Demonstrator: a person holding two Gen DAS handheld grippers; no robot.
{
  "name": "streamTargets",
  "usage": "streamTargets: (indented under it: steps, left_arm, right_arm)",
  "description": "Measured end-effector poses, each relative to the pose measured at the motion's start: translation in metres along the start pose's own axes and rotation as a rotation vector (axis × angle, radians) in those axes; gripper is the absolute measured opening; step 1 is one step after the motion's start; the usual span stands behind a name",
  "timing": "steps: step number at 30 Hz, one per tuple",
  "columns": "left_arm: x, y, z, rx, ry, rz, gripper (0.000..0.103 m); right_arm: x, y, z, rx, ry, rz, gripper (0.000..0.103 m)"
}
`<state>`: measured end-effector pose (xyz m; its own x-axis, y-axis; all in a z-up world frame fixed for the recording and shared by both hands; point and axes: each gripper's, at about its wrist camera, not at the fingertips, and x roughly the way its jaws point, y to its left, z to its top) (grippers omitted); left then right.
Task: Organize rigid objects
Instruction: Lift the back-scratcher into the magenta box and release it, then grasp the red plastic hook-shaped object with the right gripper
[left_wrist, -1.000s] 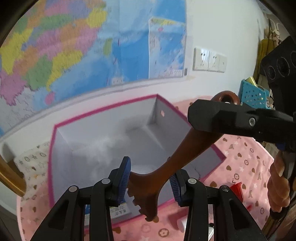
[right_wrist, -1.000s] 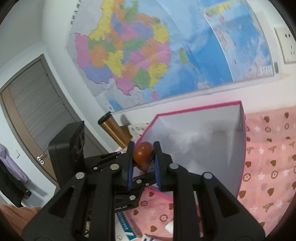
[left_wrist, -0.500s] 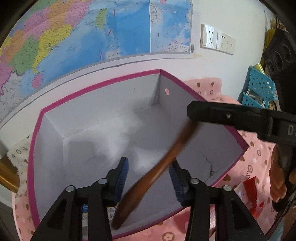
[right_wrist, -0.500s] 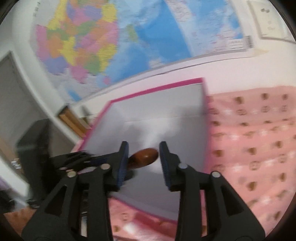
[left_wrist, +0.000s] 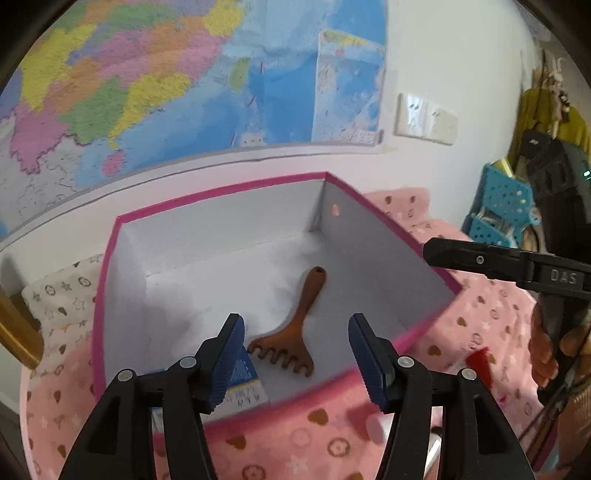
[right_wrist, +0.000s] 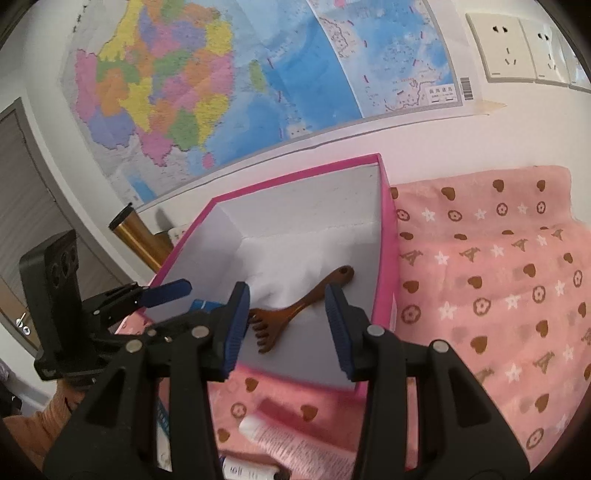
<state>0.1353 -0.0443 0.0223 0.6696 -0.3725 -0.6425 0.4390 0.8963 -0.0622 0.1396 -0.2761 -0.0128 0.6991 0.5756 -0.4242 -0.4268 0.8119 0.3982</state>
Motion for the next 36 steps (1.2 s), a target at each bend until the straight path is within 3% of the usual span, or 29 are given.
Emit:
streamTargets:
  steps: [8,20,26,36]
  left_arm:
    - [-0.039,-0.019,-0.028,-0.002,-0.045,-0.085,0.067]
    - [-0.028,-0.064,-0.076,0.009,0.057,-0.198,0.068]
    - [-0.026,-0.081,-0.085,0.015,0.079,-0.225,0.068]
    - [-0.022,-0.097,-0.087,0.036,0.100,-0.249,0.068]
  right_arm:
    - [-0.049,0.006,-0.032,-0.027,-0.012,-0.010,0.051]
    - [-0.078,-0.036,-0.111,0.072,0.137,-0.152,0.051]
    - [-0.065,-0.049,-0.134,0.136,0.197,-0.182,0.051]
    - [-0.047,-0.055,-0.140,0.187,0.198,-0.214,0.051]
